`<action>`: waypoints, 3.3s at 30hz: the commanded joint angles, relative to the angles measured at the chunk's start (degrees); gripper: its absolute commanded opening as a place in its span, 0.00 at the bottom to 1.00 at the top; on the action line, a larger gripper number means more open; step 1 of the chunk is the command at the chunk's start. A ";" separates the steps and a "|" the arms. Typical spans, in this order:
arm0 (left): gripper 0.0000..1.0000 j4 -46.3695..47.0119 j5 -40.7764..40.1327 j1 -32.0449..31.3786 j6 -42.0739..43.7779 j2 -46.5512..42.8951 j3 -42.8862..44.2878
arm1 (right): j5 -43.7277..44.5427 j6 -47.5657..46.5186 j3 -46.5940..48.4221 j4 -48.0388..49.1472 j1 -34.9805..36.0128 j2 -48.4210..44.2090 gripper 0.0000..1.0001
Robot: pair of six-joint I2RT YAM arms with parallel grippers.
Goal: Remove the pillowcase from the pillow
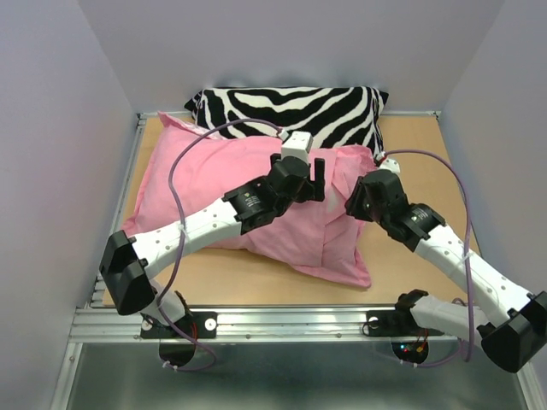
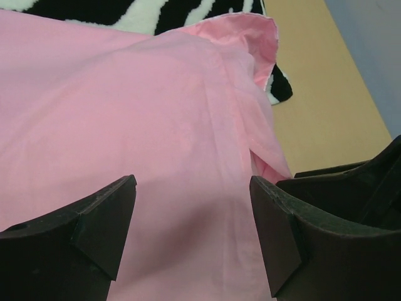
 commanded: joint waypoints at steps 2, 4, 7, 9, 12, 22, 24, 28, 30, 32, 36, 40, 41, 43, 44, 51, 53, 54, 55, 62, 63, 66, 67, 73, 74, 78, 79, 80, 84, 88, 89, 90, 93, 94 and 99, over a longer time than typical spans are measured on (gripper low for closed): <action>0.85 1.00 -0.35 -2.66 1.32 4.21 4.14 | 2.52 3.57 -5.51 2.06 0.03 -5.22 0.24; 0.85 -0.40 -2.19 -3.89 1.94 7.54 6.95 | 2.96 4.54 -6.66 2.06 0.03 -6.01 0.20; 0.86 -3.74 -4.82 -5.03 2.47 10.45 9.94 | 4.02 5.42 -7.98 2.06 0.03 -6.37 0.16; 0.87 -6.38 -8.95 -5.73 2.73 12.82 10.82 | 4.37 5.95 -8.33 2.15 -0.06 -6.37 0.15; 0.87 -8.75 -10.45 -6.09 2.30 14.67 11.09 | 4.90 5.86 -8.51 2.50 -0.06 -5.66 0.14; 0.05 -13.41 -18.72 -3.37 -0.26 10.37 5.91 | 4.99 6.30 -10.53 4.25 -0.23 -3.11 0.12; 0.00 -13.77 -18.20 -0.66 -0.26 9.32 3.90 | 4.02 6.65 -11.84 5.13 -0.50 -3.29 0.11; 0.00 -13.59 -17.58 3.92 -0.17 4.49 -0.32 | 3.14 6.92 -13.34 5.66 -0.94 -3.82 0.11; 0.00 -13.42 -17.49 6.20 0.09 0.80 -2.95 | 2.88 6.65 -14.13 5.66 -1.90 -4.08 0.11; 0.00 -13.59 -17.14 10.51 0.27 -2.63 -4.98 | 1.13 6.48 -14.75 5.66 -3.13 -4.25 0.11; 0.00 -12.81 -13.73 18.59 0.36 -8.08 -12.35 | -3.09 5.69 -17.90 7.32 -8.30 -4.43 0.11; 0.00 -8.41 -8.89 21.16 1.32 -11.34 -16.76 | -9.41 6.48 -19.84 12.07 -9.64 -3.12 0.11; 0.00 -7.97 -8.01 21.16 1.85 -10.56 -16.94 | -11.34 6.65 -20.98 13.73 -9.64 -2.33 0.10; 0.00 -7.79 -4.25 20.98 1.68 -9.33 -17.03 | -17.68 7.70 -22.56 19.53 -9.64 -0.57 0.07; 0.00 -6.31 -3.00 20.72 1.94 -8.71 -17.38 | -20.82 7.97 -24.31 21.64 -9.64 -0.04 0.07; 0.18 -4.27 0.18 14.57 3.52 -6.07 -12.66 | -26.39 9.03 -26.97 29.57 -9.64 0.76 0.05; 0.23 -5.67 -0.61 12.64 3.87 -5.02 -10.28 | -26.22 9.03 -26.70 29.74 -9.64 0.32 0.05; 0.28 -6.12 -1.05 12.02 4.31 -4.58 -9.22 | -26.30 9.11 -26.70 29.83 -9.64 0.23 0.05; 0.31 -6.56 -1.75 11.41 4.40 -4.31 -7.04 | -26.30 9.20 -26.53 29.74 -9.64 -0.03 0.05; 0.58 -11.74 -5.71 6.57 6.16 -1.15 2.03 | -26.92 8.85 -26.00 29.74 -9.64 -0.30 0.05; 0.61 -12.18 -6.15 6.31 6.42 -1.06 2.65 | -26.92 8.76 -26.00 29.74 -9.64 -0.39 0.05; 0.70 -14.20 -8.08 5.25 6.95 -0.88 5.11 | -26.92 8.50 -25.82 29.74 -9.64 -0.56 0.04; 0.71 -14.73 -9.48 4.20 6.86 -0.97 5.81 | -26.92 8.33 -25.91 29.66 -9.64 -0.65 0.05; 0.76 -18.25 -12.48 -0.99 7.13 -0.36 12.49 | -26.66 8.32 -25.82 29.74 -9.64 -0.04 0.04; 0.76 -18.60 -12.74 -2.82 7.13 0.43 13.28 | -26.66 8.32 -25.82 29.66 -9.64 -0.12 0.04; 0.77 -18.16 -13.27 -6.08 7.74 3.50 16.36 | -26.39 8.32 -25.82 29.74 -9.64 0.14 0.04; 0.78 -17.99 -12.49 -6.26 7.83 5.08 17.15 | -26.39 8.32 -25.82 29.66 -9.64 -0.04 0.04; 0.79 -17.55 -12.22 -6.96 7.83 6.05 17.33 | -26.39 8.32 -25.91 29.74 -9.64 -0.21 0.04; 0.84 -16.50 -15.89 -8.63 5.81 10.53 17.16 | -26.39 8.32 -26.09 29.48 -9.64 -0.65 0.04; 0.99 -16.23 -17.06 -8.99 2.82 14.40 16.02 | -26.22 8.32 -26.26 29.13 -9.64 -1.18 0.04; 0.99 -15.45 -16.53 -9.08 2.82 15.28 14.88 | -26.13 8.41 -26.44 29.13 -9.64 -1.35 0.04; 0.99 -14.39 -16.09 -9.08 2.47 15.64 14.52 | -26.04 8.41 -26.35 28.95 -9.64 -1.53 0.04; 0.99 -13.24 -15.99 -9.08 2.29 17.74 13.29 | -25.95 8.41 -26.44 28.78 -9.64 -1.53 0.04; 0.99 -13.76 -16.69 -8.99 2.03 18.53 13.38 | -26.04 8.41 -26.35 28.69 -9.64 -1.44 0.04; 0.99 -16.06 -19.08 -7.77 -0.95 23.28 12.33 | -25.95 8.41 -26.26 28.60 -9.55 -1.44 0.04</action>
